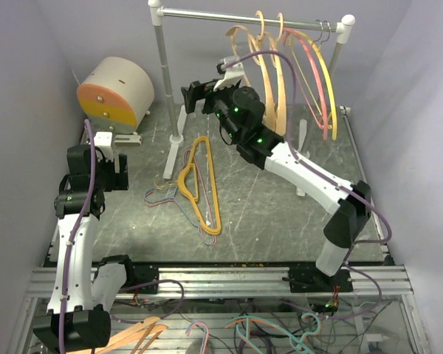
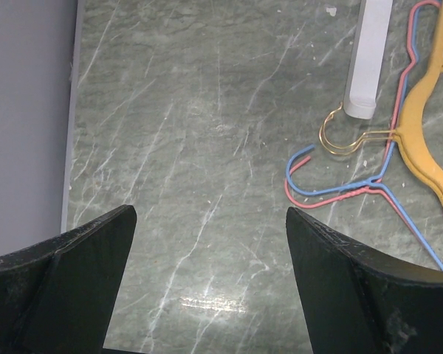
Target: Organize the hangers
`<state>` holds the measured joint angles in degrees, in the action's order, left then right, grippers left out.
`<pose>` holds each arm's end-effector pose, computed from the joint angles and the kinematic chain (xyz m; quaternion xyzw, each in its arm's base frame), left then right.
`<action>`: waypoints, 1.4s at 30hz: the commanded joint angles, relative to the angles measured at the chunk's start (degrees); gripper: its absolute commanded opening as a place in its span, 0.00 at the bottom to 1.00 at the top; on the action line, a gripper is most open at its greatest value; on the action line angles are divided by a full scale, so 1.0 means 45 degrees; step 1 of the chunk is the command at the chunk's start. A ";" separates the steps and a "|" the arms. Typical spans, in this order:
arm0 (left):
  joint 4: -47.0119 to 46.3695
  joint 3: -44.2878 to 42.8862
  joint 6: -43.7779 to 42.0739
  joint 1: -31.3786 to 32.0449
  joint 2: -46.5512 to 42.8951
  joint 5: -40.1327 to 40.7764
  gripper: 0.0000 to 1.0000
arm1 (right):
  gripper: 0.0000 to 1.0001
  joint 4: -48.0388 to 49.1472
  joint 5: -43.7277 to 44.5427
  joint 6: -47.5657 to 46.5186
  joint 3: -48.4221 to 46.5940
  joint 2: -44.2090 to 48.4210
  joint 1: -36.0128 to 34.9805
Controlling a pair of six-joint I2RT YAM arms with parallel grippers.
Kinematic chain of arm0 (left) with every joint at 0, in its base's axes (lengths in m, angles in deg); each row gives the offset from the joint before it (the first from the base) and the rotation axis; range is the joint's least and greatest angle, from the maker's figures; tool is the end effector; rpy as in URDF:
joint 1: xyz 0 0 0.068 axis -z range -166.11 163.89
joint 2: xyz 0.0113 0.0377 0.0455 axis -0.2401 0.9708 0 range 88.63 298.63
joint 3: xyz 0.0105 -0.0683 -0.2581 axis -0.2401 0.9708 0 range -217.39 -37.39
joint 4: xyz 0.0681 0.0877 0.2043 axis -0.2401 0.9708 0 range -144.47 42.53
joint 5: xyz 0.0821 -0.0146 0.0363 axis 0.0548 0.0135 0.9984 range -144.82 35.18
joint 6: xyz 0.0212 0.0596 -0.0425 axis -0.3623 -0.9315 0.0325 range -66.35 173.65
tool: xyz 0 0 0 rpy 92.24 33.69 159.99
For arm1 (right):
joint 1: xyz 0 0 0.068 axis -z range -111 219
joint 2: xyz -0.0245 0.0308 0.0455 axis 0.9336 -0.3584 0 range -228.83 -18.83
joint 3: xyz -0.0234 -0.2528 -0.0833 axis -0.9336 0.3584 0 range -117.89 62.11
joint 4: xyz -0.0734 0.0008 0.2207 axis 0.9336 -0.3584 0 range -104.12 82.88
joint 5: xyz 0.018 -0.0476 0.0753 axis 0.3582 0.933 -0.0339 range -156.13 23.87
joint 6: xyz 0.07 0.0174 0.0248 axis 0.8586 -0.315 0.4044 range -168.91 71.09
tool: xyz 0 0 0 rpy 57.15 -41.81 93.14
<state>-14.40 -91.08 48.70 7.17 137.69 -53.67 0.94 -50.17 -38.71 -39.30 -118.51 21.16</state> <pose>0.1708 0.0214 0.3052 -0.0183 0.8886 0.0554 0.4550 0.2880 0.2918 0.4576 -0.1052 0.6381 0.2893 0.7058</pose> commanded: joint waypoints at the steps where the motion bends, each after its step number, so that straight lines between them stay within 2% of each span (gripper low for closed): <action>1: -0.0467 0.0064 -0.0051 -0.0161 -0.0149 -0.0320 0.94 | 1.00 0.5704 0.1295 -0.3084 0.1475 -0.0268 0.0043; 4: -0.0468 0.0094 -0.0052 -0.0164 -0.0244 -0.0284 0.93 | 1.00 0.8334 0.1133 -0.4443 0.2556 -0.0668 0.0239; 9: -0.0497 0.0108 -0.0143 -0.0211 -0.0315 -0.0333 0.92 | 1.00 0.8001 -0.0281 -0.3180 0.1999 -0.1157 0.1171; 19: -0.0526 0.0172 -0.0189 -0.0209 -0.0279 -0.0315 0.92 | 1.00 0.7392 -0.1328 -0.4142 -0.0092 -0.2466 0.1763; 30: -0.0519 0.0174 -0.0238 -0.0217 -0.0199 -0.0380 0.91 | 0.99 0.6725 0.0356 -0.4785 -0.2471 -0.3906 0.2795; 33: -0.0507 0.0173 -0.0238 -0.0228 -0.0199 -0.0391 0.91 | 0.99 0.6779 0.0578 -0.5219 -0.2483 -0.3878 0.2925; 42: -0.0430 0.0173 -0.0248 -0.0230 -0.0179 -0.0611 0.91 | 0.99 0.6751 0.0772 -0.4501 -0.2072 -0.3154 0.4252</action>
<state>-14.42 -90.80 48.04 6.80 137.03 -54.67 30.81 -48.81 -59.39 -48.82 -135.56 37.01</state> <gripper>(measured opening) 0.913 0.992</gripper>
